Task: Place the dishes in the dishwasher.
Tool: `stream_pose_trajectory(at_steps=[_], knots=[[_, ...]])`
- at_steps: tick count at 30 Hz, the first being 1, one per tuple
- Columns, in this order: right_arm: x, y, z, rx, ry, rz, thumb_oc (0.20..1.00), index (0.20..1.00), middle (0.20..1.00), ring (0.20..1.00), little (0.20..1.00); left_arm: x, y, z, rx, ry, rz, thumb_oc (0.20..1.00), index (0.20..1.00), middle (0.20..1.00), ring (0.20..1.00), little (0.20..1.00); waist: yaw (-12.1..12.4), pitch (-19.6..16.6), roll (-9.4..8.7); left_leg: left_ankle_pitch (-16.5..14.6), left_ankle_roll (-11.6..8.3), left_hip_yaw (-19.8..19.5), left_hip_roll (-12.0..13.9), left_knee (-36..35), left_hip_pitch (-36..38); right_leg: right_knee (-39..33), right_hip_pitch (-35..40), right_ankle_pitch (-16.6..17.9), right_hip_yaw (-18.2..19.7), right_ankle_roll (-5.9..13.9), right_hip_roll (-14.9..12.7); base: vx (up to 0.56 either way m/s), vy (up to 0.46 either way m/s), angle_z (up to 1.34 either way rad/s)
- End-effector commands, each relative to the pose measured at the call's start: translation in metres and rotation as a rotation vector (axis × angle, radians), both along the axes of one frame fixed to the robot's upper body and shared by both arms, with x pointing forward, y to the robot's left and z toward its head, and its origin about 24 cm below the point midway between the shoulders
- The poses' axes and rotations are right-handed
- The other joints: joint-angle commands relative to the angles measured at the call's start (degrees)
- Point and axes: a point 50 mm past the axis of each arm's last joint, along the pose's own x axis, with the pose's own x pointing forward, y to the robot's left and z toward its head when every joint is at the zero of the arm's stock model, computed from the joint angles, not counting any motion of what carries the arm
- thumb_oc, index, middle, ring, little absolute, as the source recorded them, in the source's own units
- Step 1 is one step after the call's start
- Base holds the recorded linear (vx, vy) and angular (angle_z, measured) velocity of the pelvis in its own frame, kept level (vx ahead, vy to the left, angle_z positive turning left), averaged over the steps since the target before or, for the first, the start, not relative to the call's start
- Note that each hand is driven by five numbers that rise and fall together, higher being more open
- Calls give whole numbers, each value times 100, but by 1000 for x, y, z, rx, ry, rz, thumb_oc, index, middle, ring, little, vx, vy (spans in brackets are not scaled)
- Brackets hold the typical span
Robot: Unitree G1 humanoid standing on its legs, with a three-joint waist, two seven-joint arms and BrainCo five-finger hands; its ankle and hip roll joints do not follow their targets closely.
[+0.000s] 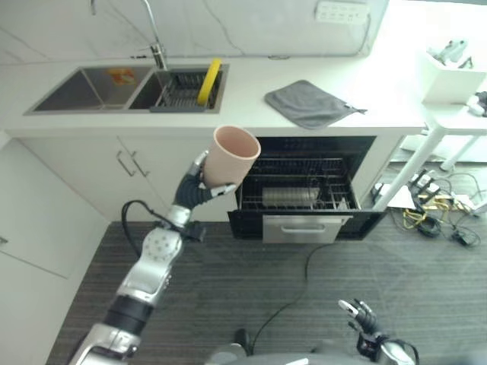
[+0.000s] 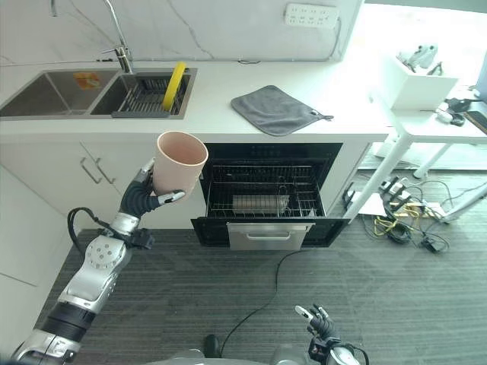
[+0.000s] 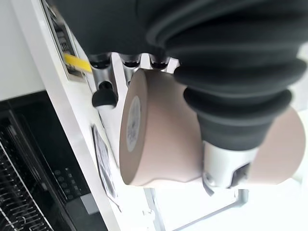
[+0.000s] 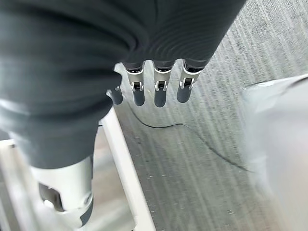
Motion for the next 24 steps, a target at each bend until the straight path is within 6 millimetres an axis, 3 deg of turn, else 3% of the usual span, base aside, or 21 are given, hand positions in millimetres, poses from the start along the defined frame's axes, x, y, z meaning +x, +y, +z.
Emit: stream_pose_trajectory(at_steps=[1,2,5,9,13,15,16,17,18,19,24], knots=[[23,3,9,-7,-84,44,1000,1000,1000,1000,1000,3,5,37,-29,-182,40,200,200,200,200,200,-154,84,2,-301,-401,-290,129,59,162,-3698,1132,1254,-615,-214,33,290,-567,6],[24,4,8,-1,-75,45,1000,1000,1000,1000,1000,1,10,38,-27,-190,61,200,200,200,200,200,-208,144,-23,-457,-425,-242,216,59,366,-3839,952,1550,-565,-101,-99,184,-399,15],[19,3,4,7,-36,40,1000,1000,1000,1000,1000,-2,14,37,-52,-178,83,200,200,200,200,200,-183,8,-5,-437,-581,-101,549,59,466,-4175,1324,1053,-732,-132,82,183,-420,17],[17,-1,4,-18,-15,41,1000,1000,1000,1000,1000,-3,1,32,-84,-181,94,200,200,200,200,200,-219,-148,5,-167,-770,-93,904,254,358,-4237,1784,509,-642,-529,555,110,-271,38],[21,-9,8,-50,-23,73,1000,1000,1000,1000,1000,-2,1,32,-113,-185,99,200,200,200,200,200,-229,-136,-26,-333,-756,-146,823,1211,-48,-4179,1872,368,-579,-690,631,52,-101,4],[19,-19,8,-66,-20,68,1000,1000,1000,1000,1000,-4,1,32,-114,-175,83,200,200,200,200,200,-204,-124,44,-109,-828,-361,871,1146,-192,-4224,1960,321,-450,-768,768,132,89,-3],[16,-24,8,-71,-19,61,1000,1000,1000,1000,1000,-5,1,30,-113,-168,75,200,200,200,200,200,-166,-113,109,146,-939,-484,940,767,-174,-4276,2057,285,-380,-775,833,189,250,18],[15,-29,9,-73,-27,46,1000,1000,1000,1000,1000,-6,-1,30,-118,-169,61,200,200,200,200,200,-140,-73,184,602,-1121,-488,1134,548,-340,-4351,2208,208,-380,-779,862,138,384,20],[17,-30,11,-78,-44,41,1000,1000,1000,1000,1000,-5,-2,30,-125,-172,51,200,200,200,200,200,-165,-70,219,617,-1174,-215,1282,340,-417,-4413,2303,175,-559,-731,693,59,355,19],[18,-29,11,-77,-45,35,1000,1000,1000,1000,1000,-4,-2,29,-123,-170,50,200,200,200,200,200,-165,-85,219,573,-1166,-154,1273,277,-380,-4419,2304,188,-613,-707,629,14,299,21],[9,-20,5,-51,-19,41,1000,1000,1000,1000,1000,0,-2,29,-115,-165,56,200,200,200,200,200,-154,-247,268,277,-1117,-179,1082,59,-15,-4457,2311,296,-793,-547,414,50,133,-11]])
